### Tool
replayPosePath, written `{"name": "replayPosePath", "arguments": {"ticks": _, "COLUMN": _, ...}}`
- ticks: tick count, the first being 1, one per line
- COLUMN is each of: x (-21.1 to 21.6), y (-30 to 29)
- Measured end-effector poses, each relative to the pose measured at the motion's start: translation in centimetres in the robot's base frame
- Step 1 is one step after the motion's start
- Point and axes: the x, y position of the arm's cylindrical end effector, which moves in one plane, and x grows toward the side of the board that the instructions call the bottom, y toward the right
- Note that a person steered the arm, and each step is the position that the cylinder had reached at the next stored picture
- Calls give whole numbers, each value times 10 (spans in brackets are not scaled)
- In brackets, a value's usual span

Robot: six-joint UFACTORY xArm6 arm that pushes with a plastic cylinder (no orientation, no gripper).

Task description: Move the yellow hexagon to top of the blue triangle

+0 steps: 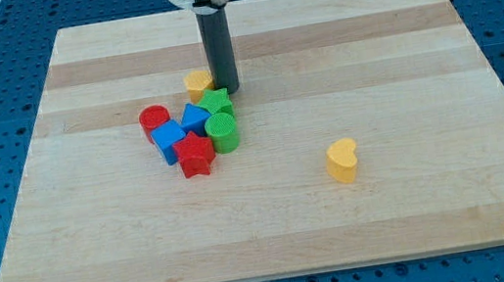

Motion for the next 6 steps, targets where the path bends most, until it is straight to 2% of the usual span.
{"name": "replayPosePath", "arguments": {"ticks": 1, "x": -12, "y": 13}}
{"name": "replayPosePath", "arguments": {"ticks": 2, "x": -42, "y": -9}}
{"name": "replayPosePath", "arguments": {"ticks": 3, "x": -26, "y": -31}}
{"name": "replayPosePath", "arguments": {"ticks": 6, "x": -17, "y": 9}}
